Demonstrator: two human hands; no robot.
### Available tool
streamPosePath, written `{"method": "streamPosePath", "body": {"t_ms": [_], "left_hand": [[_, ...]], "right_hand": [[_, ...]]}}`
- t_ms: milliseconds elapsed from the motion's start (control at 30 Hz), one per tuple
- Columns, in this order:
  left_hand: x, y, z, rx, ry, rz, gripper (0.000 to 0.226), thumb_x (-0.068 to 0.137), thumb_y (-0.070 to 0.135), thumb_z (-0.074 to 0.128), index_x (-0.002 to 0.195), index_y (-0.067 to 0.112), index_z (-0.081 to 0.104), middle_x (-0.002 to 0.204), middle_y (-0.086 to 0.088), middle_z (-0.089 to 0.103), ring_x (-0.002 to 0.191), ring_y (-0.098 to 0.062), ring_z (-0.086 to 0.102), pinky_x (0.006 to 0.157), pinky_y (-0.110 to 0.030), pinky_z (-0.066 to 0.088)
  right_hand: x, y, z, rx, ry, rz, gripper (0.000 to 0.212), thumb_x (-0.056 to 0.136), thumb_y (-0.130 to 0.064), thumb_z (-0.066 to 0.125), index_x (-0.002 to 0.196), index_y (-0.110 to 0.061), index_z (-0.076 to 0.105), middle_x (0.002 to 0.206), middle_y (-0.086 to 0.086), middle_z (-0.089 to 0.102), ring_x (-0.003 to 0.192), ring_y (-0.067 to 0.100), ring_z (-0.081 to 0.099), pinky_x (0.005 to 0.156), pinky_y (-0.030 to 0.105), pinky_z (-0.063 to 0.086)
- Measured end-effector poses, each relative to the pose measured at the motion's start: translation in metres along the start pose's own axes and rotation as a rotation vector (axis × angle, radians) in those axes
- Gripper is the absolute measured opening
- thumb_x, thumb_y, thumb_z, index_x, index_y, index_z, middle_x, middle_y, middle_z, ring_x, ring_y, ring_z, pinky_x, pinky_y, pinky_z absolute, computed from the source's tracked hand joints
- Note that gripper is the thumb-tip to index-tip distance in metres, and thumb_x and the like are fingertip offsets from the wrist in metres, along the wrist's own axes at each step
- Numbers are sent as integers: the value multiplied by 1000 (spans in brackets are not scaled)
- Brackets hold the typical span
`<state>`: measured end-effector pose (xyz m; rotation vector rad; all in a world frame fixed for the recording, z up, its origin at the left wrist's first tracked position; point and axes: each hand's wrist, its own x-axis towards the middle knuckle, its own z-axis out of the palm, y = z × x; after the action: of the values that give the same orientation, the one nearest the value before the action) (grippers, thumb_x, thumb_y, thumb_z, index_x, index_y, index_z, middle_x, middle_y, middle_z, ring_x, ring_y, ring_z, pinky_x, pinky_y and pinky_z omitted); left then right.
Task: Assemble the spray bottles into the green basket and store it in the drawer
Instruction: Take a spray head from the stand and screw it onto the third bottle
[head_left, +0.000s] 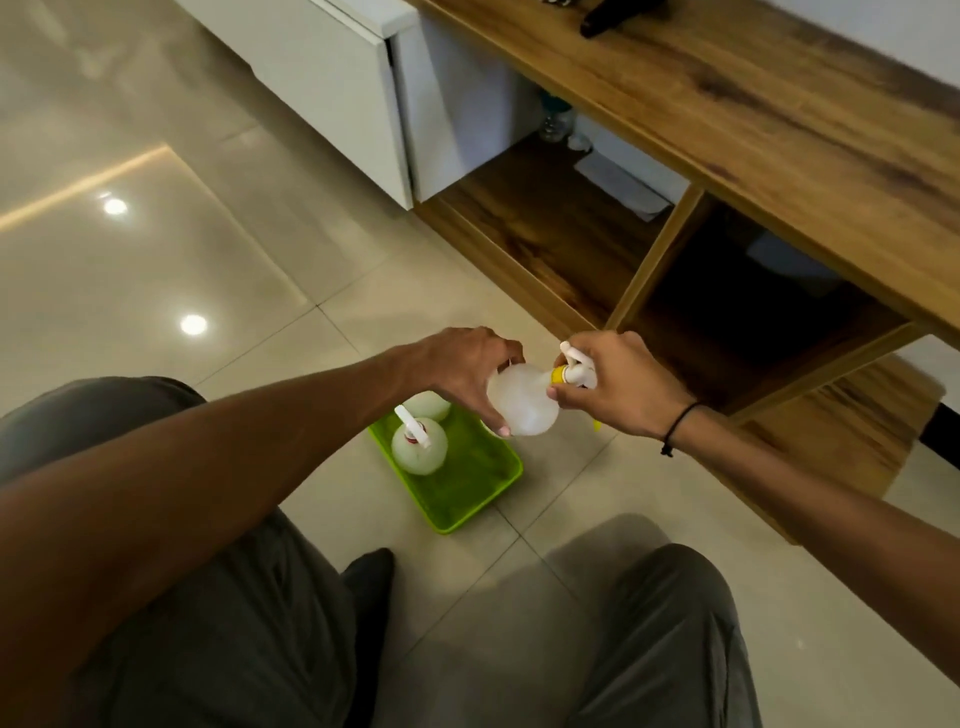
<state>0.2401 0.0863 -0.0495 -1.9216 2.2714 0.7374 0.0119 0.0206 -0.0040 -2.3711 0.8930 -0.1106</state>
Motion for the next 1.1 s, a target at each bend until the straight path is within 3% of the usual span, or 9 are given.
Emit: {"method": "streamPosePath", "body": {"t_ms": [100,233,400,500,567,633,700,800,1100], "left_hand": [[-10,-9,9,-62,-25,-27,94,63,76,85,138,26,59,123,8,72,110,-17,66,88,-36,56],[-18,-16,23,-115,-35,-35,80,68,66,88,129,20,63,93,19,66,92,-11,63,80,-29,48],[-26,-31,40,-138,-70,-19,60,80,49,87,119,10,66,105,0,75,87,-8,53,79,-24,42],[-26,-33,46,-117,-122,-54,47,87,40,83,114,5,66,106,-8,76,89,-16,57,85,-31,48],[-26,-35,48,-108,-139,-63,41,90,35,80,115,5,66,109,-9,75,100,-24,65,82,-28,45],[-25,-39,48,-117,-134,-56,38,92,30,78,118,5,66,114,-9,74,108,-26,66,79,-23,39],[-25,-43,46,-116,-125,-49,38,92,27,77,121,6,67,118,-8,73,111,-25,65,79,-21,38],[-28,-50,46,-121,-135,-53,42,91,25,77,128,9,66,119,-7,73,112,-24,66,85,-25,45],[-33,-58,48,-158,-134,-76,43,93,29,77,130,12,65,116,-5,75,106,-20,66,78,-23,41]], "right_hand": [[9,-19,20,-40,-44,-36,29,86,-33,78,82,-10,61,71,1,58,76,23,53,56,28,32],[17,-35,46,-91,-137,-23,31,87,-30,75,75,-23,47,70,-1,52,80,30,57,64,30,35],[24,-41,82,-116,-161,-39,13,89,-24,69,96,-21,59,67,-15,45,82,29,50,70,29,34],[28,-45,101,-167,-191,-55,17,92,-20,64,108,-16,64,75,-5,57,97,36,59,73,31,34],[32,-44,116,-199,-231,-33,9,92,-19,61,100,-15,58,90,9,67,100,39,61,73,34,37],[35,-43,130,-200,-272,3,11,92,-17,59,92,-20,49,99,15,68,100,43,61,76,38,43],[36,-39,144,-205,-297,50,6,94,-16,57,99,-18,56,110,20,66,106,46,60,82,41,46],[38,-33,162,-209,-296,105,19,97,-17,56,113,-10,63,124,29,60,109,50,59,87,44,49],[44,-26,177,-209,-277,155,28,95,-17,57,121,-12,64,116,24,58,107,50,59,84,44,49]]}}
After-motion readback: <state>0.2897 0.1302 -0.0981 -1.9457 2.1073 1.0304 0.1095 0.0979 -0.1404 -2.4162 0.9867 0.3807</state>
